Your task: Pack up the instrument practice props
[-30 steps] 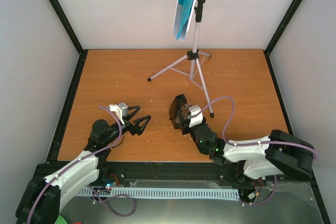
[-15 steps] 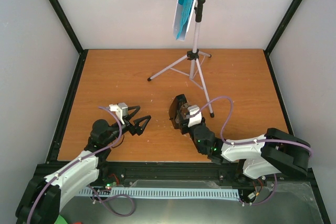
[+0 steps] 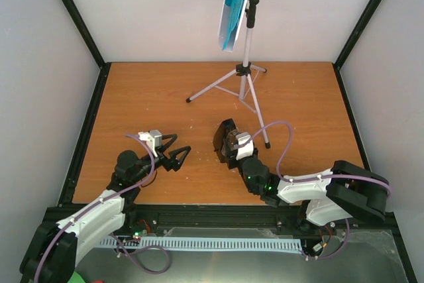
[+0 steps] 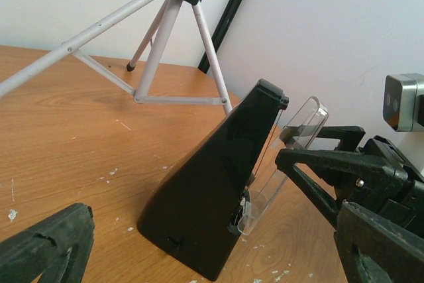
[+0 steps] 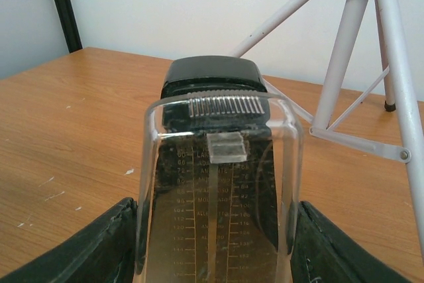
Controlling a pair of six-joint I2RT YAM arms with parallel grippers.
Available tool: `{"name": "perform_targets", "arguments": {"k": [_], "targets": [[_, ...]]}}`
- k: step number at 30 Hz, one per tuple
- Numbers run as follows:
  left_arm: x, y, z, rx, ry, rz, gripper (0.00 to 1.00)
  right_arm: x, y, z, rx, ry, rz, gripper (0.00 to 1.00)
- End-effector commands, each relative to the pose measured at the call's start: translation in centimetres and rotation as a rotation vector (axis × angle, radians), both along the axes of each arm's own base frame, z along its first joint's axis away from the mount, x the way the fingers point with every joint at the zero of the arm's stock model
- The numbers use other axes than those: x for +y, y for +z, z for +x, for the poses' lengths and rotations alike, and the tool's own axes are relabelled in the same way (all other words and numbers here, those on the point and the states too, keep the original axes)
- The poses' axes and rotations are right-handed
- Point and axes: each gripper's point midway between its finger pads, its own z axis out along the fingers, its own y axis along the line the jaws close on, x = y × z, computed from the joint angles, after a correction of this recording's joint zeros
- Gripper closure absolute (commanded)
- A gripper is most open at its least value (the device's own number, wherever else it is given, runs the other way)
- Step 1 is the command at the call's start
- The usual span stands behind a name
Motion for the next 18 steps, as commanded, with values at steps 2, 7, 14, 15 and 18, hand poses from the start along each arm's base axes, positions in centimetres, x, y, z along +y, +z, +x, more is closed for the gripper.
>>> {"name": "perform_targets", "arguments": {"k": [2,7,14,15,18], "targets": [[-0.1,0.6,0.1,-0.031,-0.005,0.007,0.01,0.6,0.8,0.1,-0.01,-0.008,0.048,0.55],[-0.1,0.6,0.1,-0.032,-0.005,0.008,0.0,0.6,0.2,0.1,-0.016,-0.005,0.04,0.55],[0.0,0.6,0.1,-0.035,0.0,0.013,0.01,0.6,-0.3,0.1,-0.018,-0.001,0.023,0.54],[0.0,0.5,0.1,-0.034,0.0,0.013,0.01,0.5,-0.4,0.0,-0.018,0.0,0.025,0.54],[0.0,0.5,0.2,-0.035,0.0,0.015,0.01,0.4,-0.4,-0.1,-0.023,0.006,0.024,0.54]]}}
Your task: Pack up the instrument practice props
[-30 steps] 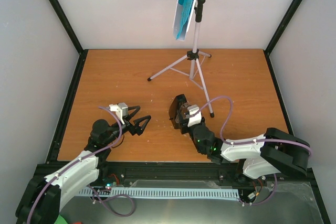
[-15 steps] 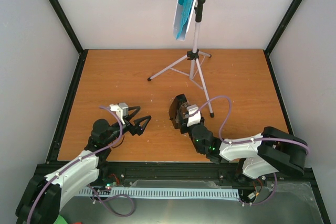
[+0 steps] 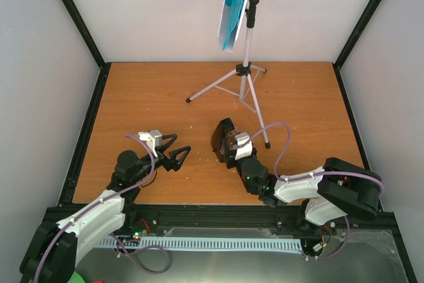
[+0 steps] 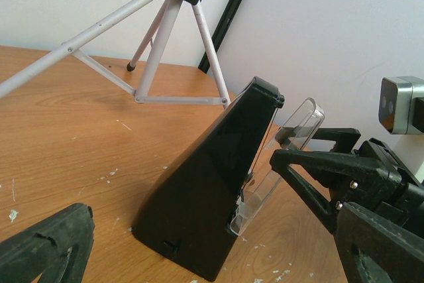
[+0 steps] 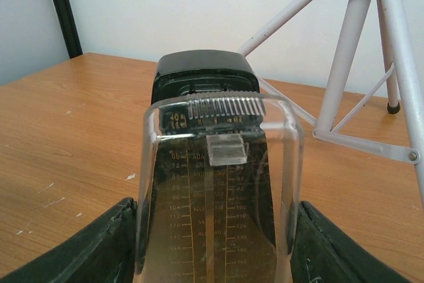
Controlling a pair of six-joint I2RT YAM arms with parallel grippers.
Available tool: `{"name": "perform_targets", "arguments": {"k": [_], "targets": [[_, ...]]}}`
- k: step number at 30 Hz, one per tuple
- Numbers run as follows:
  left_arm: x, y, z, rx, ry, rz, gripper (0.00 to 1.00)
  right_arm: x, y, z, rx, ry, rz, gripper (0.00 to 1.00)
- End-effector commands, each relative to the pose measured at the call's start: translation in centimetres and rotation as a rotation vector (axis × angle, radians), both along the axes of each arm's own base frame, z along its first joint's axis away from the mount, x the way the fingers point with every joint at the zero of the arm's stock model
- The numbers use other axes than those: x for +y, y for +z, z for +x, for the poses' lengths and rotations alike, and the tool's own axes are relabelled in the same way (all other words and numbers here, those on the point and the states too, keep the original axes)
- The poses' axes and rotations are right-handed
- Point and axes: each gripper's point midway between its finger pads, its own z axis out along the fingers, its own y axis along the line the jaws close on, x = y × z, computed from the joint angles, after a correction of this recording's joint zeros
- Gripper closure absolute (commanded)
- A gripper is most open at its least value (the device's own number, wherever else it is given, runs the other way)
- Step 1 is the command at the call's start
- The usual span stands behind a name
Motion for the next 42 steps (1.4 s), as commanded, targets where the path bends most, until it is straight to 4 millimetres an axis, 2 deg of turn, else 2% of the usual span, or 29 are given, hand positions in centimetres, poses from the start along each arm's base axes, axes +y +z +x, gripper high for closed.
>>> {"name": "perform_targets", "arguments": {"k": [1,11,21,33,42], "targets": [[0.0,0.6,0.2,-0.034,0.002,0.011,0.0,0.0,-0.1,-0.4,-0.012,0.013,0.008,0.54],[-0.1,0.4,0.2,-0.029,-0.004,0.014,0.01,-0.7,-0.4,-0.6,-0.02,0.045,0.004,0.54],[-0.1,0.4,0.2,-0.029,-0.004,0.015,0.01,-1.4,-1.9,0.4,0.035,0.03,-0.011,0.54],[-0.1,0.4,0.3,-0.029,-0.004,0.016,0.01,-0.3,-2.1,-0.1,0.026,0.106,-0.056,0.55],[-0.2,0.3,0.3,-0.027,-0.005,0.017,0.01,0.5,-3.6,0.3,0.059,0.108,-0.123,0.55]]}}
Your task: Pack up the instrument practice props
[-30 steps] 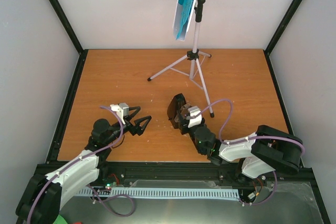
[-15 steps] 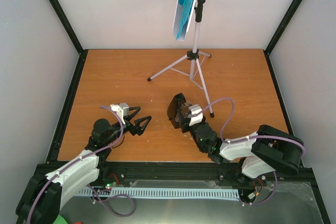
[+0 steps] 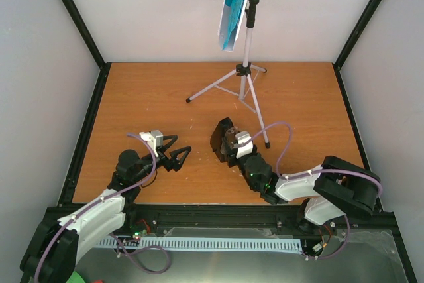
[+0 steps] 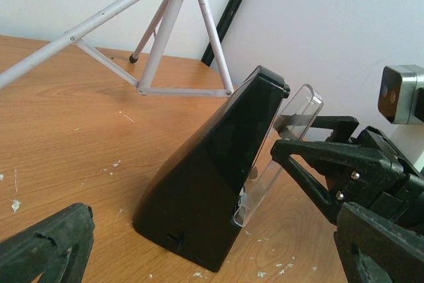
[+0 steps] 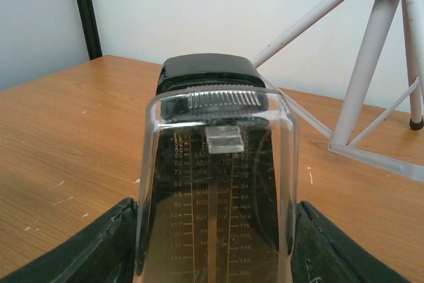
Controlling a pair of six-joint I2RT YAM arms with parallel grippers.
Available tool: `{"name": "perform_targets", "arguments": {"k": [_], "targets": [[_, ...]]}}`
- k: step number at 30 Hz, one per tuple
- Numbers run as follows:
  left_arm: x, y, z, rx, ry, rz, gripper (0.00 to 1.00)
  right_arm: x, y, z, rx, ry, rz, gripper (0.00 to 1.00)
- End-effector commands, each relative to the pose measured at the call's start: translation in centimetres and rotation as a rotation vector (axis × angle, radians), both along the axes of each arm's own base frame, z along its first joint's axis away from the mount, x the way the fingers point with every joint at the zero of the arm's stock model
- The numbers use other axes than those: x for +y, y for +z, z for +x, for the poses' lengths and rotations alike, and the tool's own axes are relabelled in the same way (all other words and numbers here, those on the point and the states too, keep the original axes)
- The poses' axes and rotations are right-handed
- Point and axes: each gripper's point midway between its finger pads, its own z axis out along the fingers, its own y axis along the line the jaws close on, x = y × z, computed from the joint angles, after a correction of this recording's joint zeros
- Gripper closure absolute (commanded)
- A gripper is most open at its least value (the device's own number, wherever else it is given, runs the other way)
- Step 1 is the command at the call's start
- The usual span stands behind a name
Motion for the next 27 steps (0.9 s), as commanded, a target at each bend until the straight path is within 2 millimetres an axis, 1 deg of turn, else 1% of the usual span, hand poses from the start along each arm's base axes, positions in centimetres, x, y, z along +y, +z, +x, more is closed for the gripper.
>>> {"name": "perform_targets", "arguments": {"k": [1,16,27], "targets": [[-0.09,0.98,0.15,-0.046,-0.005,0.003,0.01,0.41,-3.53,-0.06,0.078,0.022,-0.129,0.55],[-0.17,1.01,0.08,-0.045,-0.011,0.002,0.0,0.59,-4.39,0.03,0.101,0.022,-0.161,0.53],[-0.22,0.93,0.09,-0.042,-0.014,0.003,0.01,0.86,-4.38,0.19,0.106,0.022,-0.174,0.49]]}}
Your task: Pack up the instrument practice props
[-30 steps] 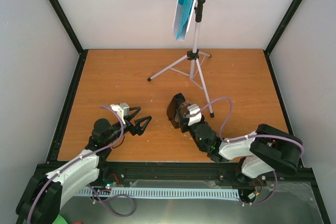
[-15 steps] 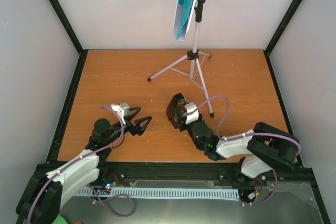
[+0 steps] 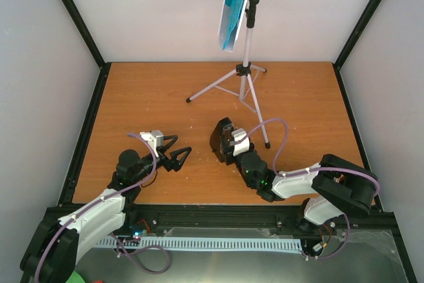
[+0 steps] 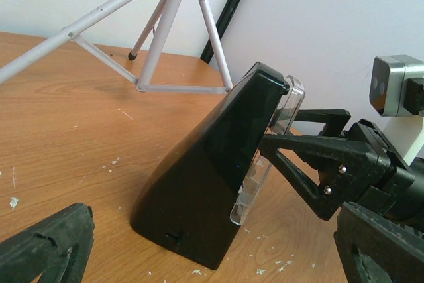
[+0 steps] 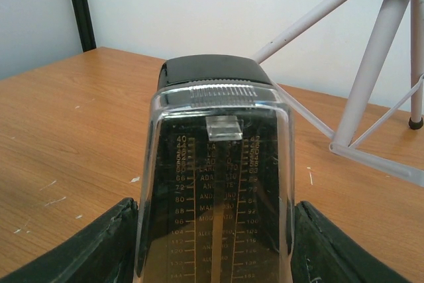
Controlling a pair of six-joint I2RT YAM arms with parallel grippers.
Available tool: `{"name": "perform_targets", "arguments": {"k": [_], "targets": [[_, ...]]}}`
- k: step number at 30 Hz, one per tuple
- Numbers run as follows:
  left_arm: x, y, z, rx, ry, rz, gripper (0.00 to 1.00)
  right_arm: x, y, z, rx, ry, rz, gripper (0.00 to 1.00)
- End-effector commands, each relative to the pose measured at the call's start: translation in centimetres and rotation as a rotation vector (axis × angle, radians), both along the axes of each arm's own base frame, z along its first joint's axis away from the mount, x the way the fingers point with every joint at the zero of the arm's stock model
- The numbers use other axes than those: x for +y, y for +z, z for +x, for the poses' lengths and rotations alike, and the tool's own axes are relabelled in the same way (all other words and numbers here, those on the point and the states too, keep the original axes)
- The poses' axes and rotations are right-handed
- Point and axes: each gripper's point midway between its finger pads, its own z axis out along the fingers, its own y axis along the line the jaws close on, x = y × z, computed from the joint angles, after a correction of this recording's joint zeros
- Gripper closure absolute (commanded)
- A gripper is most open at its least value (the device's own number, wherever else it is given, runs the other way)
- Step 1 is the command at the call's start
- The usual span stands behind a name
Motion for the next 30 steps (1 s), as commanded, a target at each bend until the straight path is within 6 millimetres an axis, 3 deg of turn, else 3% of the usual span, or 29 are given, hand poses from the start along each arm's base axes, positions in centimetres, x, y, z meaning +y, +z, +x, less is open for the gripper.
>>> {"name": "perform_targets", "arguments": {"k": [1,7,12,14,25,30], "targets": [[-0.1,1.1,0.1,-0.047,-0.009,0.001,0.01,0.0,-4.1,-0.7,0.088,0.035,-0.136,0.49],[-0.2,1.1,0.1,-0.047,-0.011,0.001,0.0,0.0,-4.0,-0.6,0.083,0.03,-0.138,0.41],[-0.2,1.1,0.1,-0.049,-0.01,0.0,0.01,-0.2,-3.2,-0.7,0.065,0.032,-0.127,0.12],[-0.2,1.1,0.1,-0.048,-0.012,0.001,0.01,-0.3,-2.7,-0.8,0.054,0.036,-0.126,0.07],[-0.1,0.9,0.3,-0.046,-0.002,0.017,0.01,-3.4,-1.6,-2.3,0.043,0.025,-0.096,0.01],[1.3,0.9,2.1,0.1,0.132,-0.054,0.01,-6.2,-0.1,-2.4,0.08,0.014,0.011,0.0]]}}
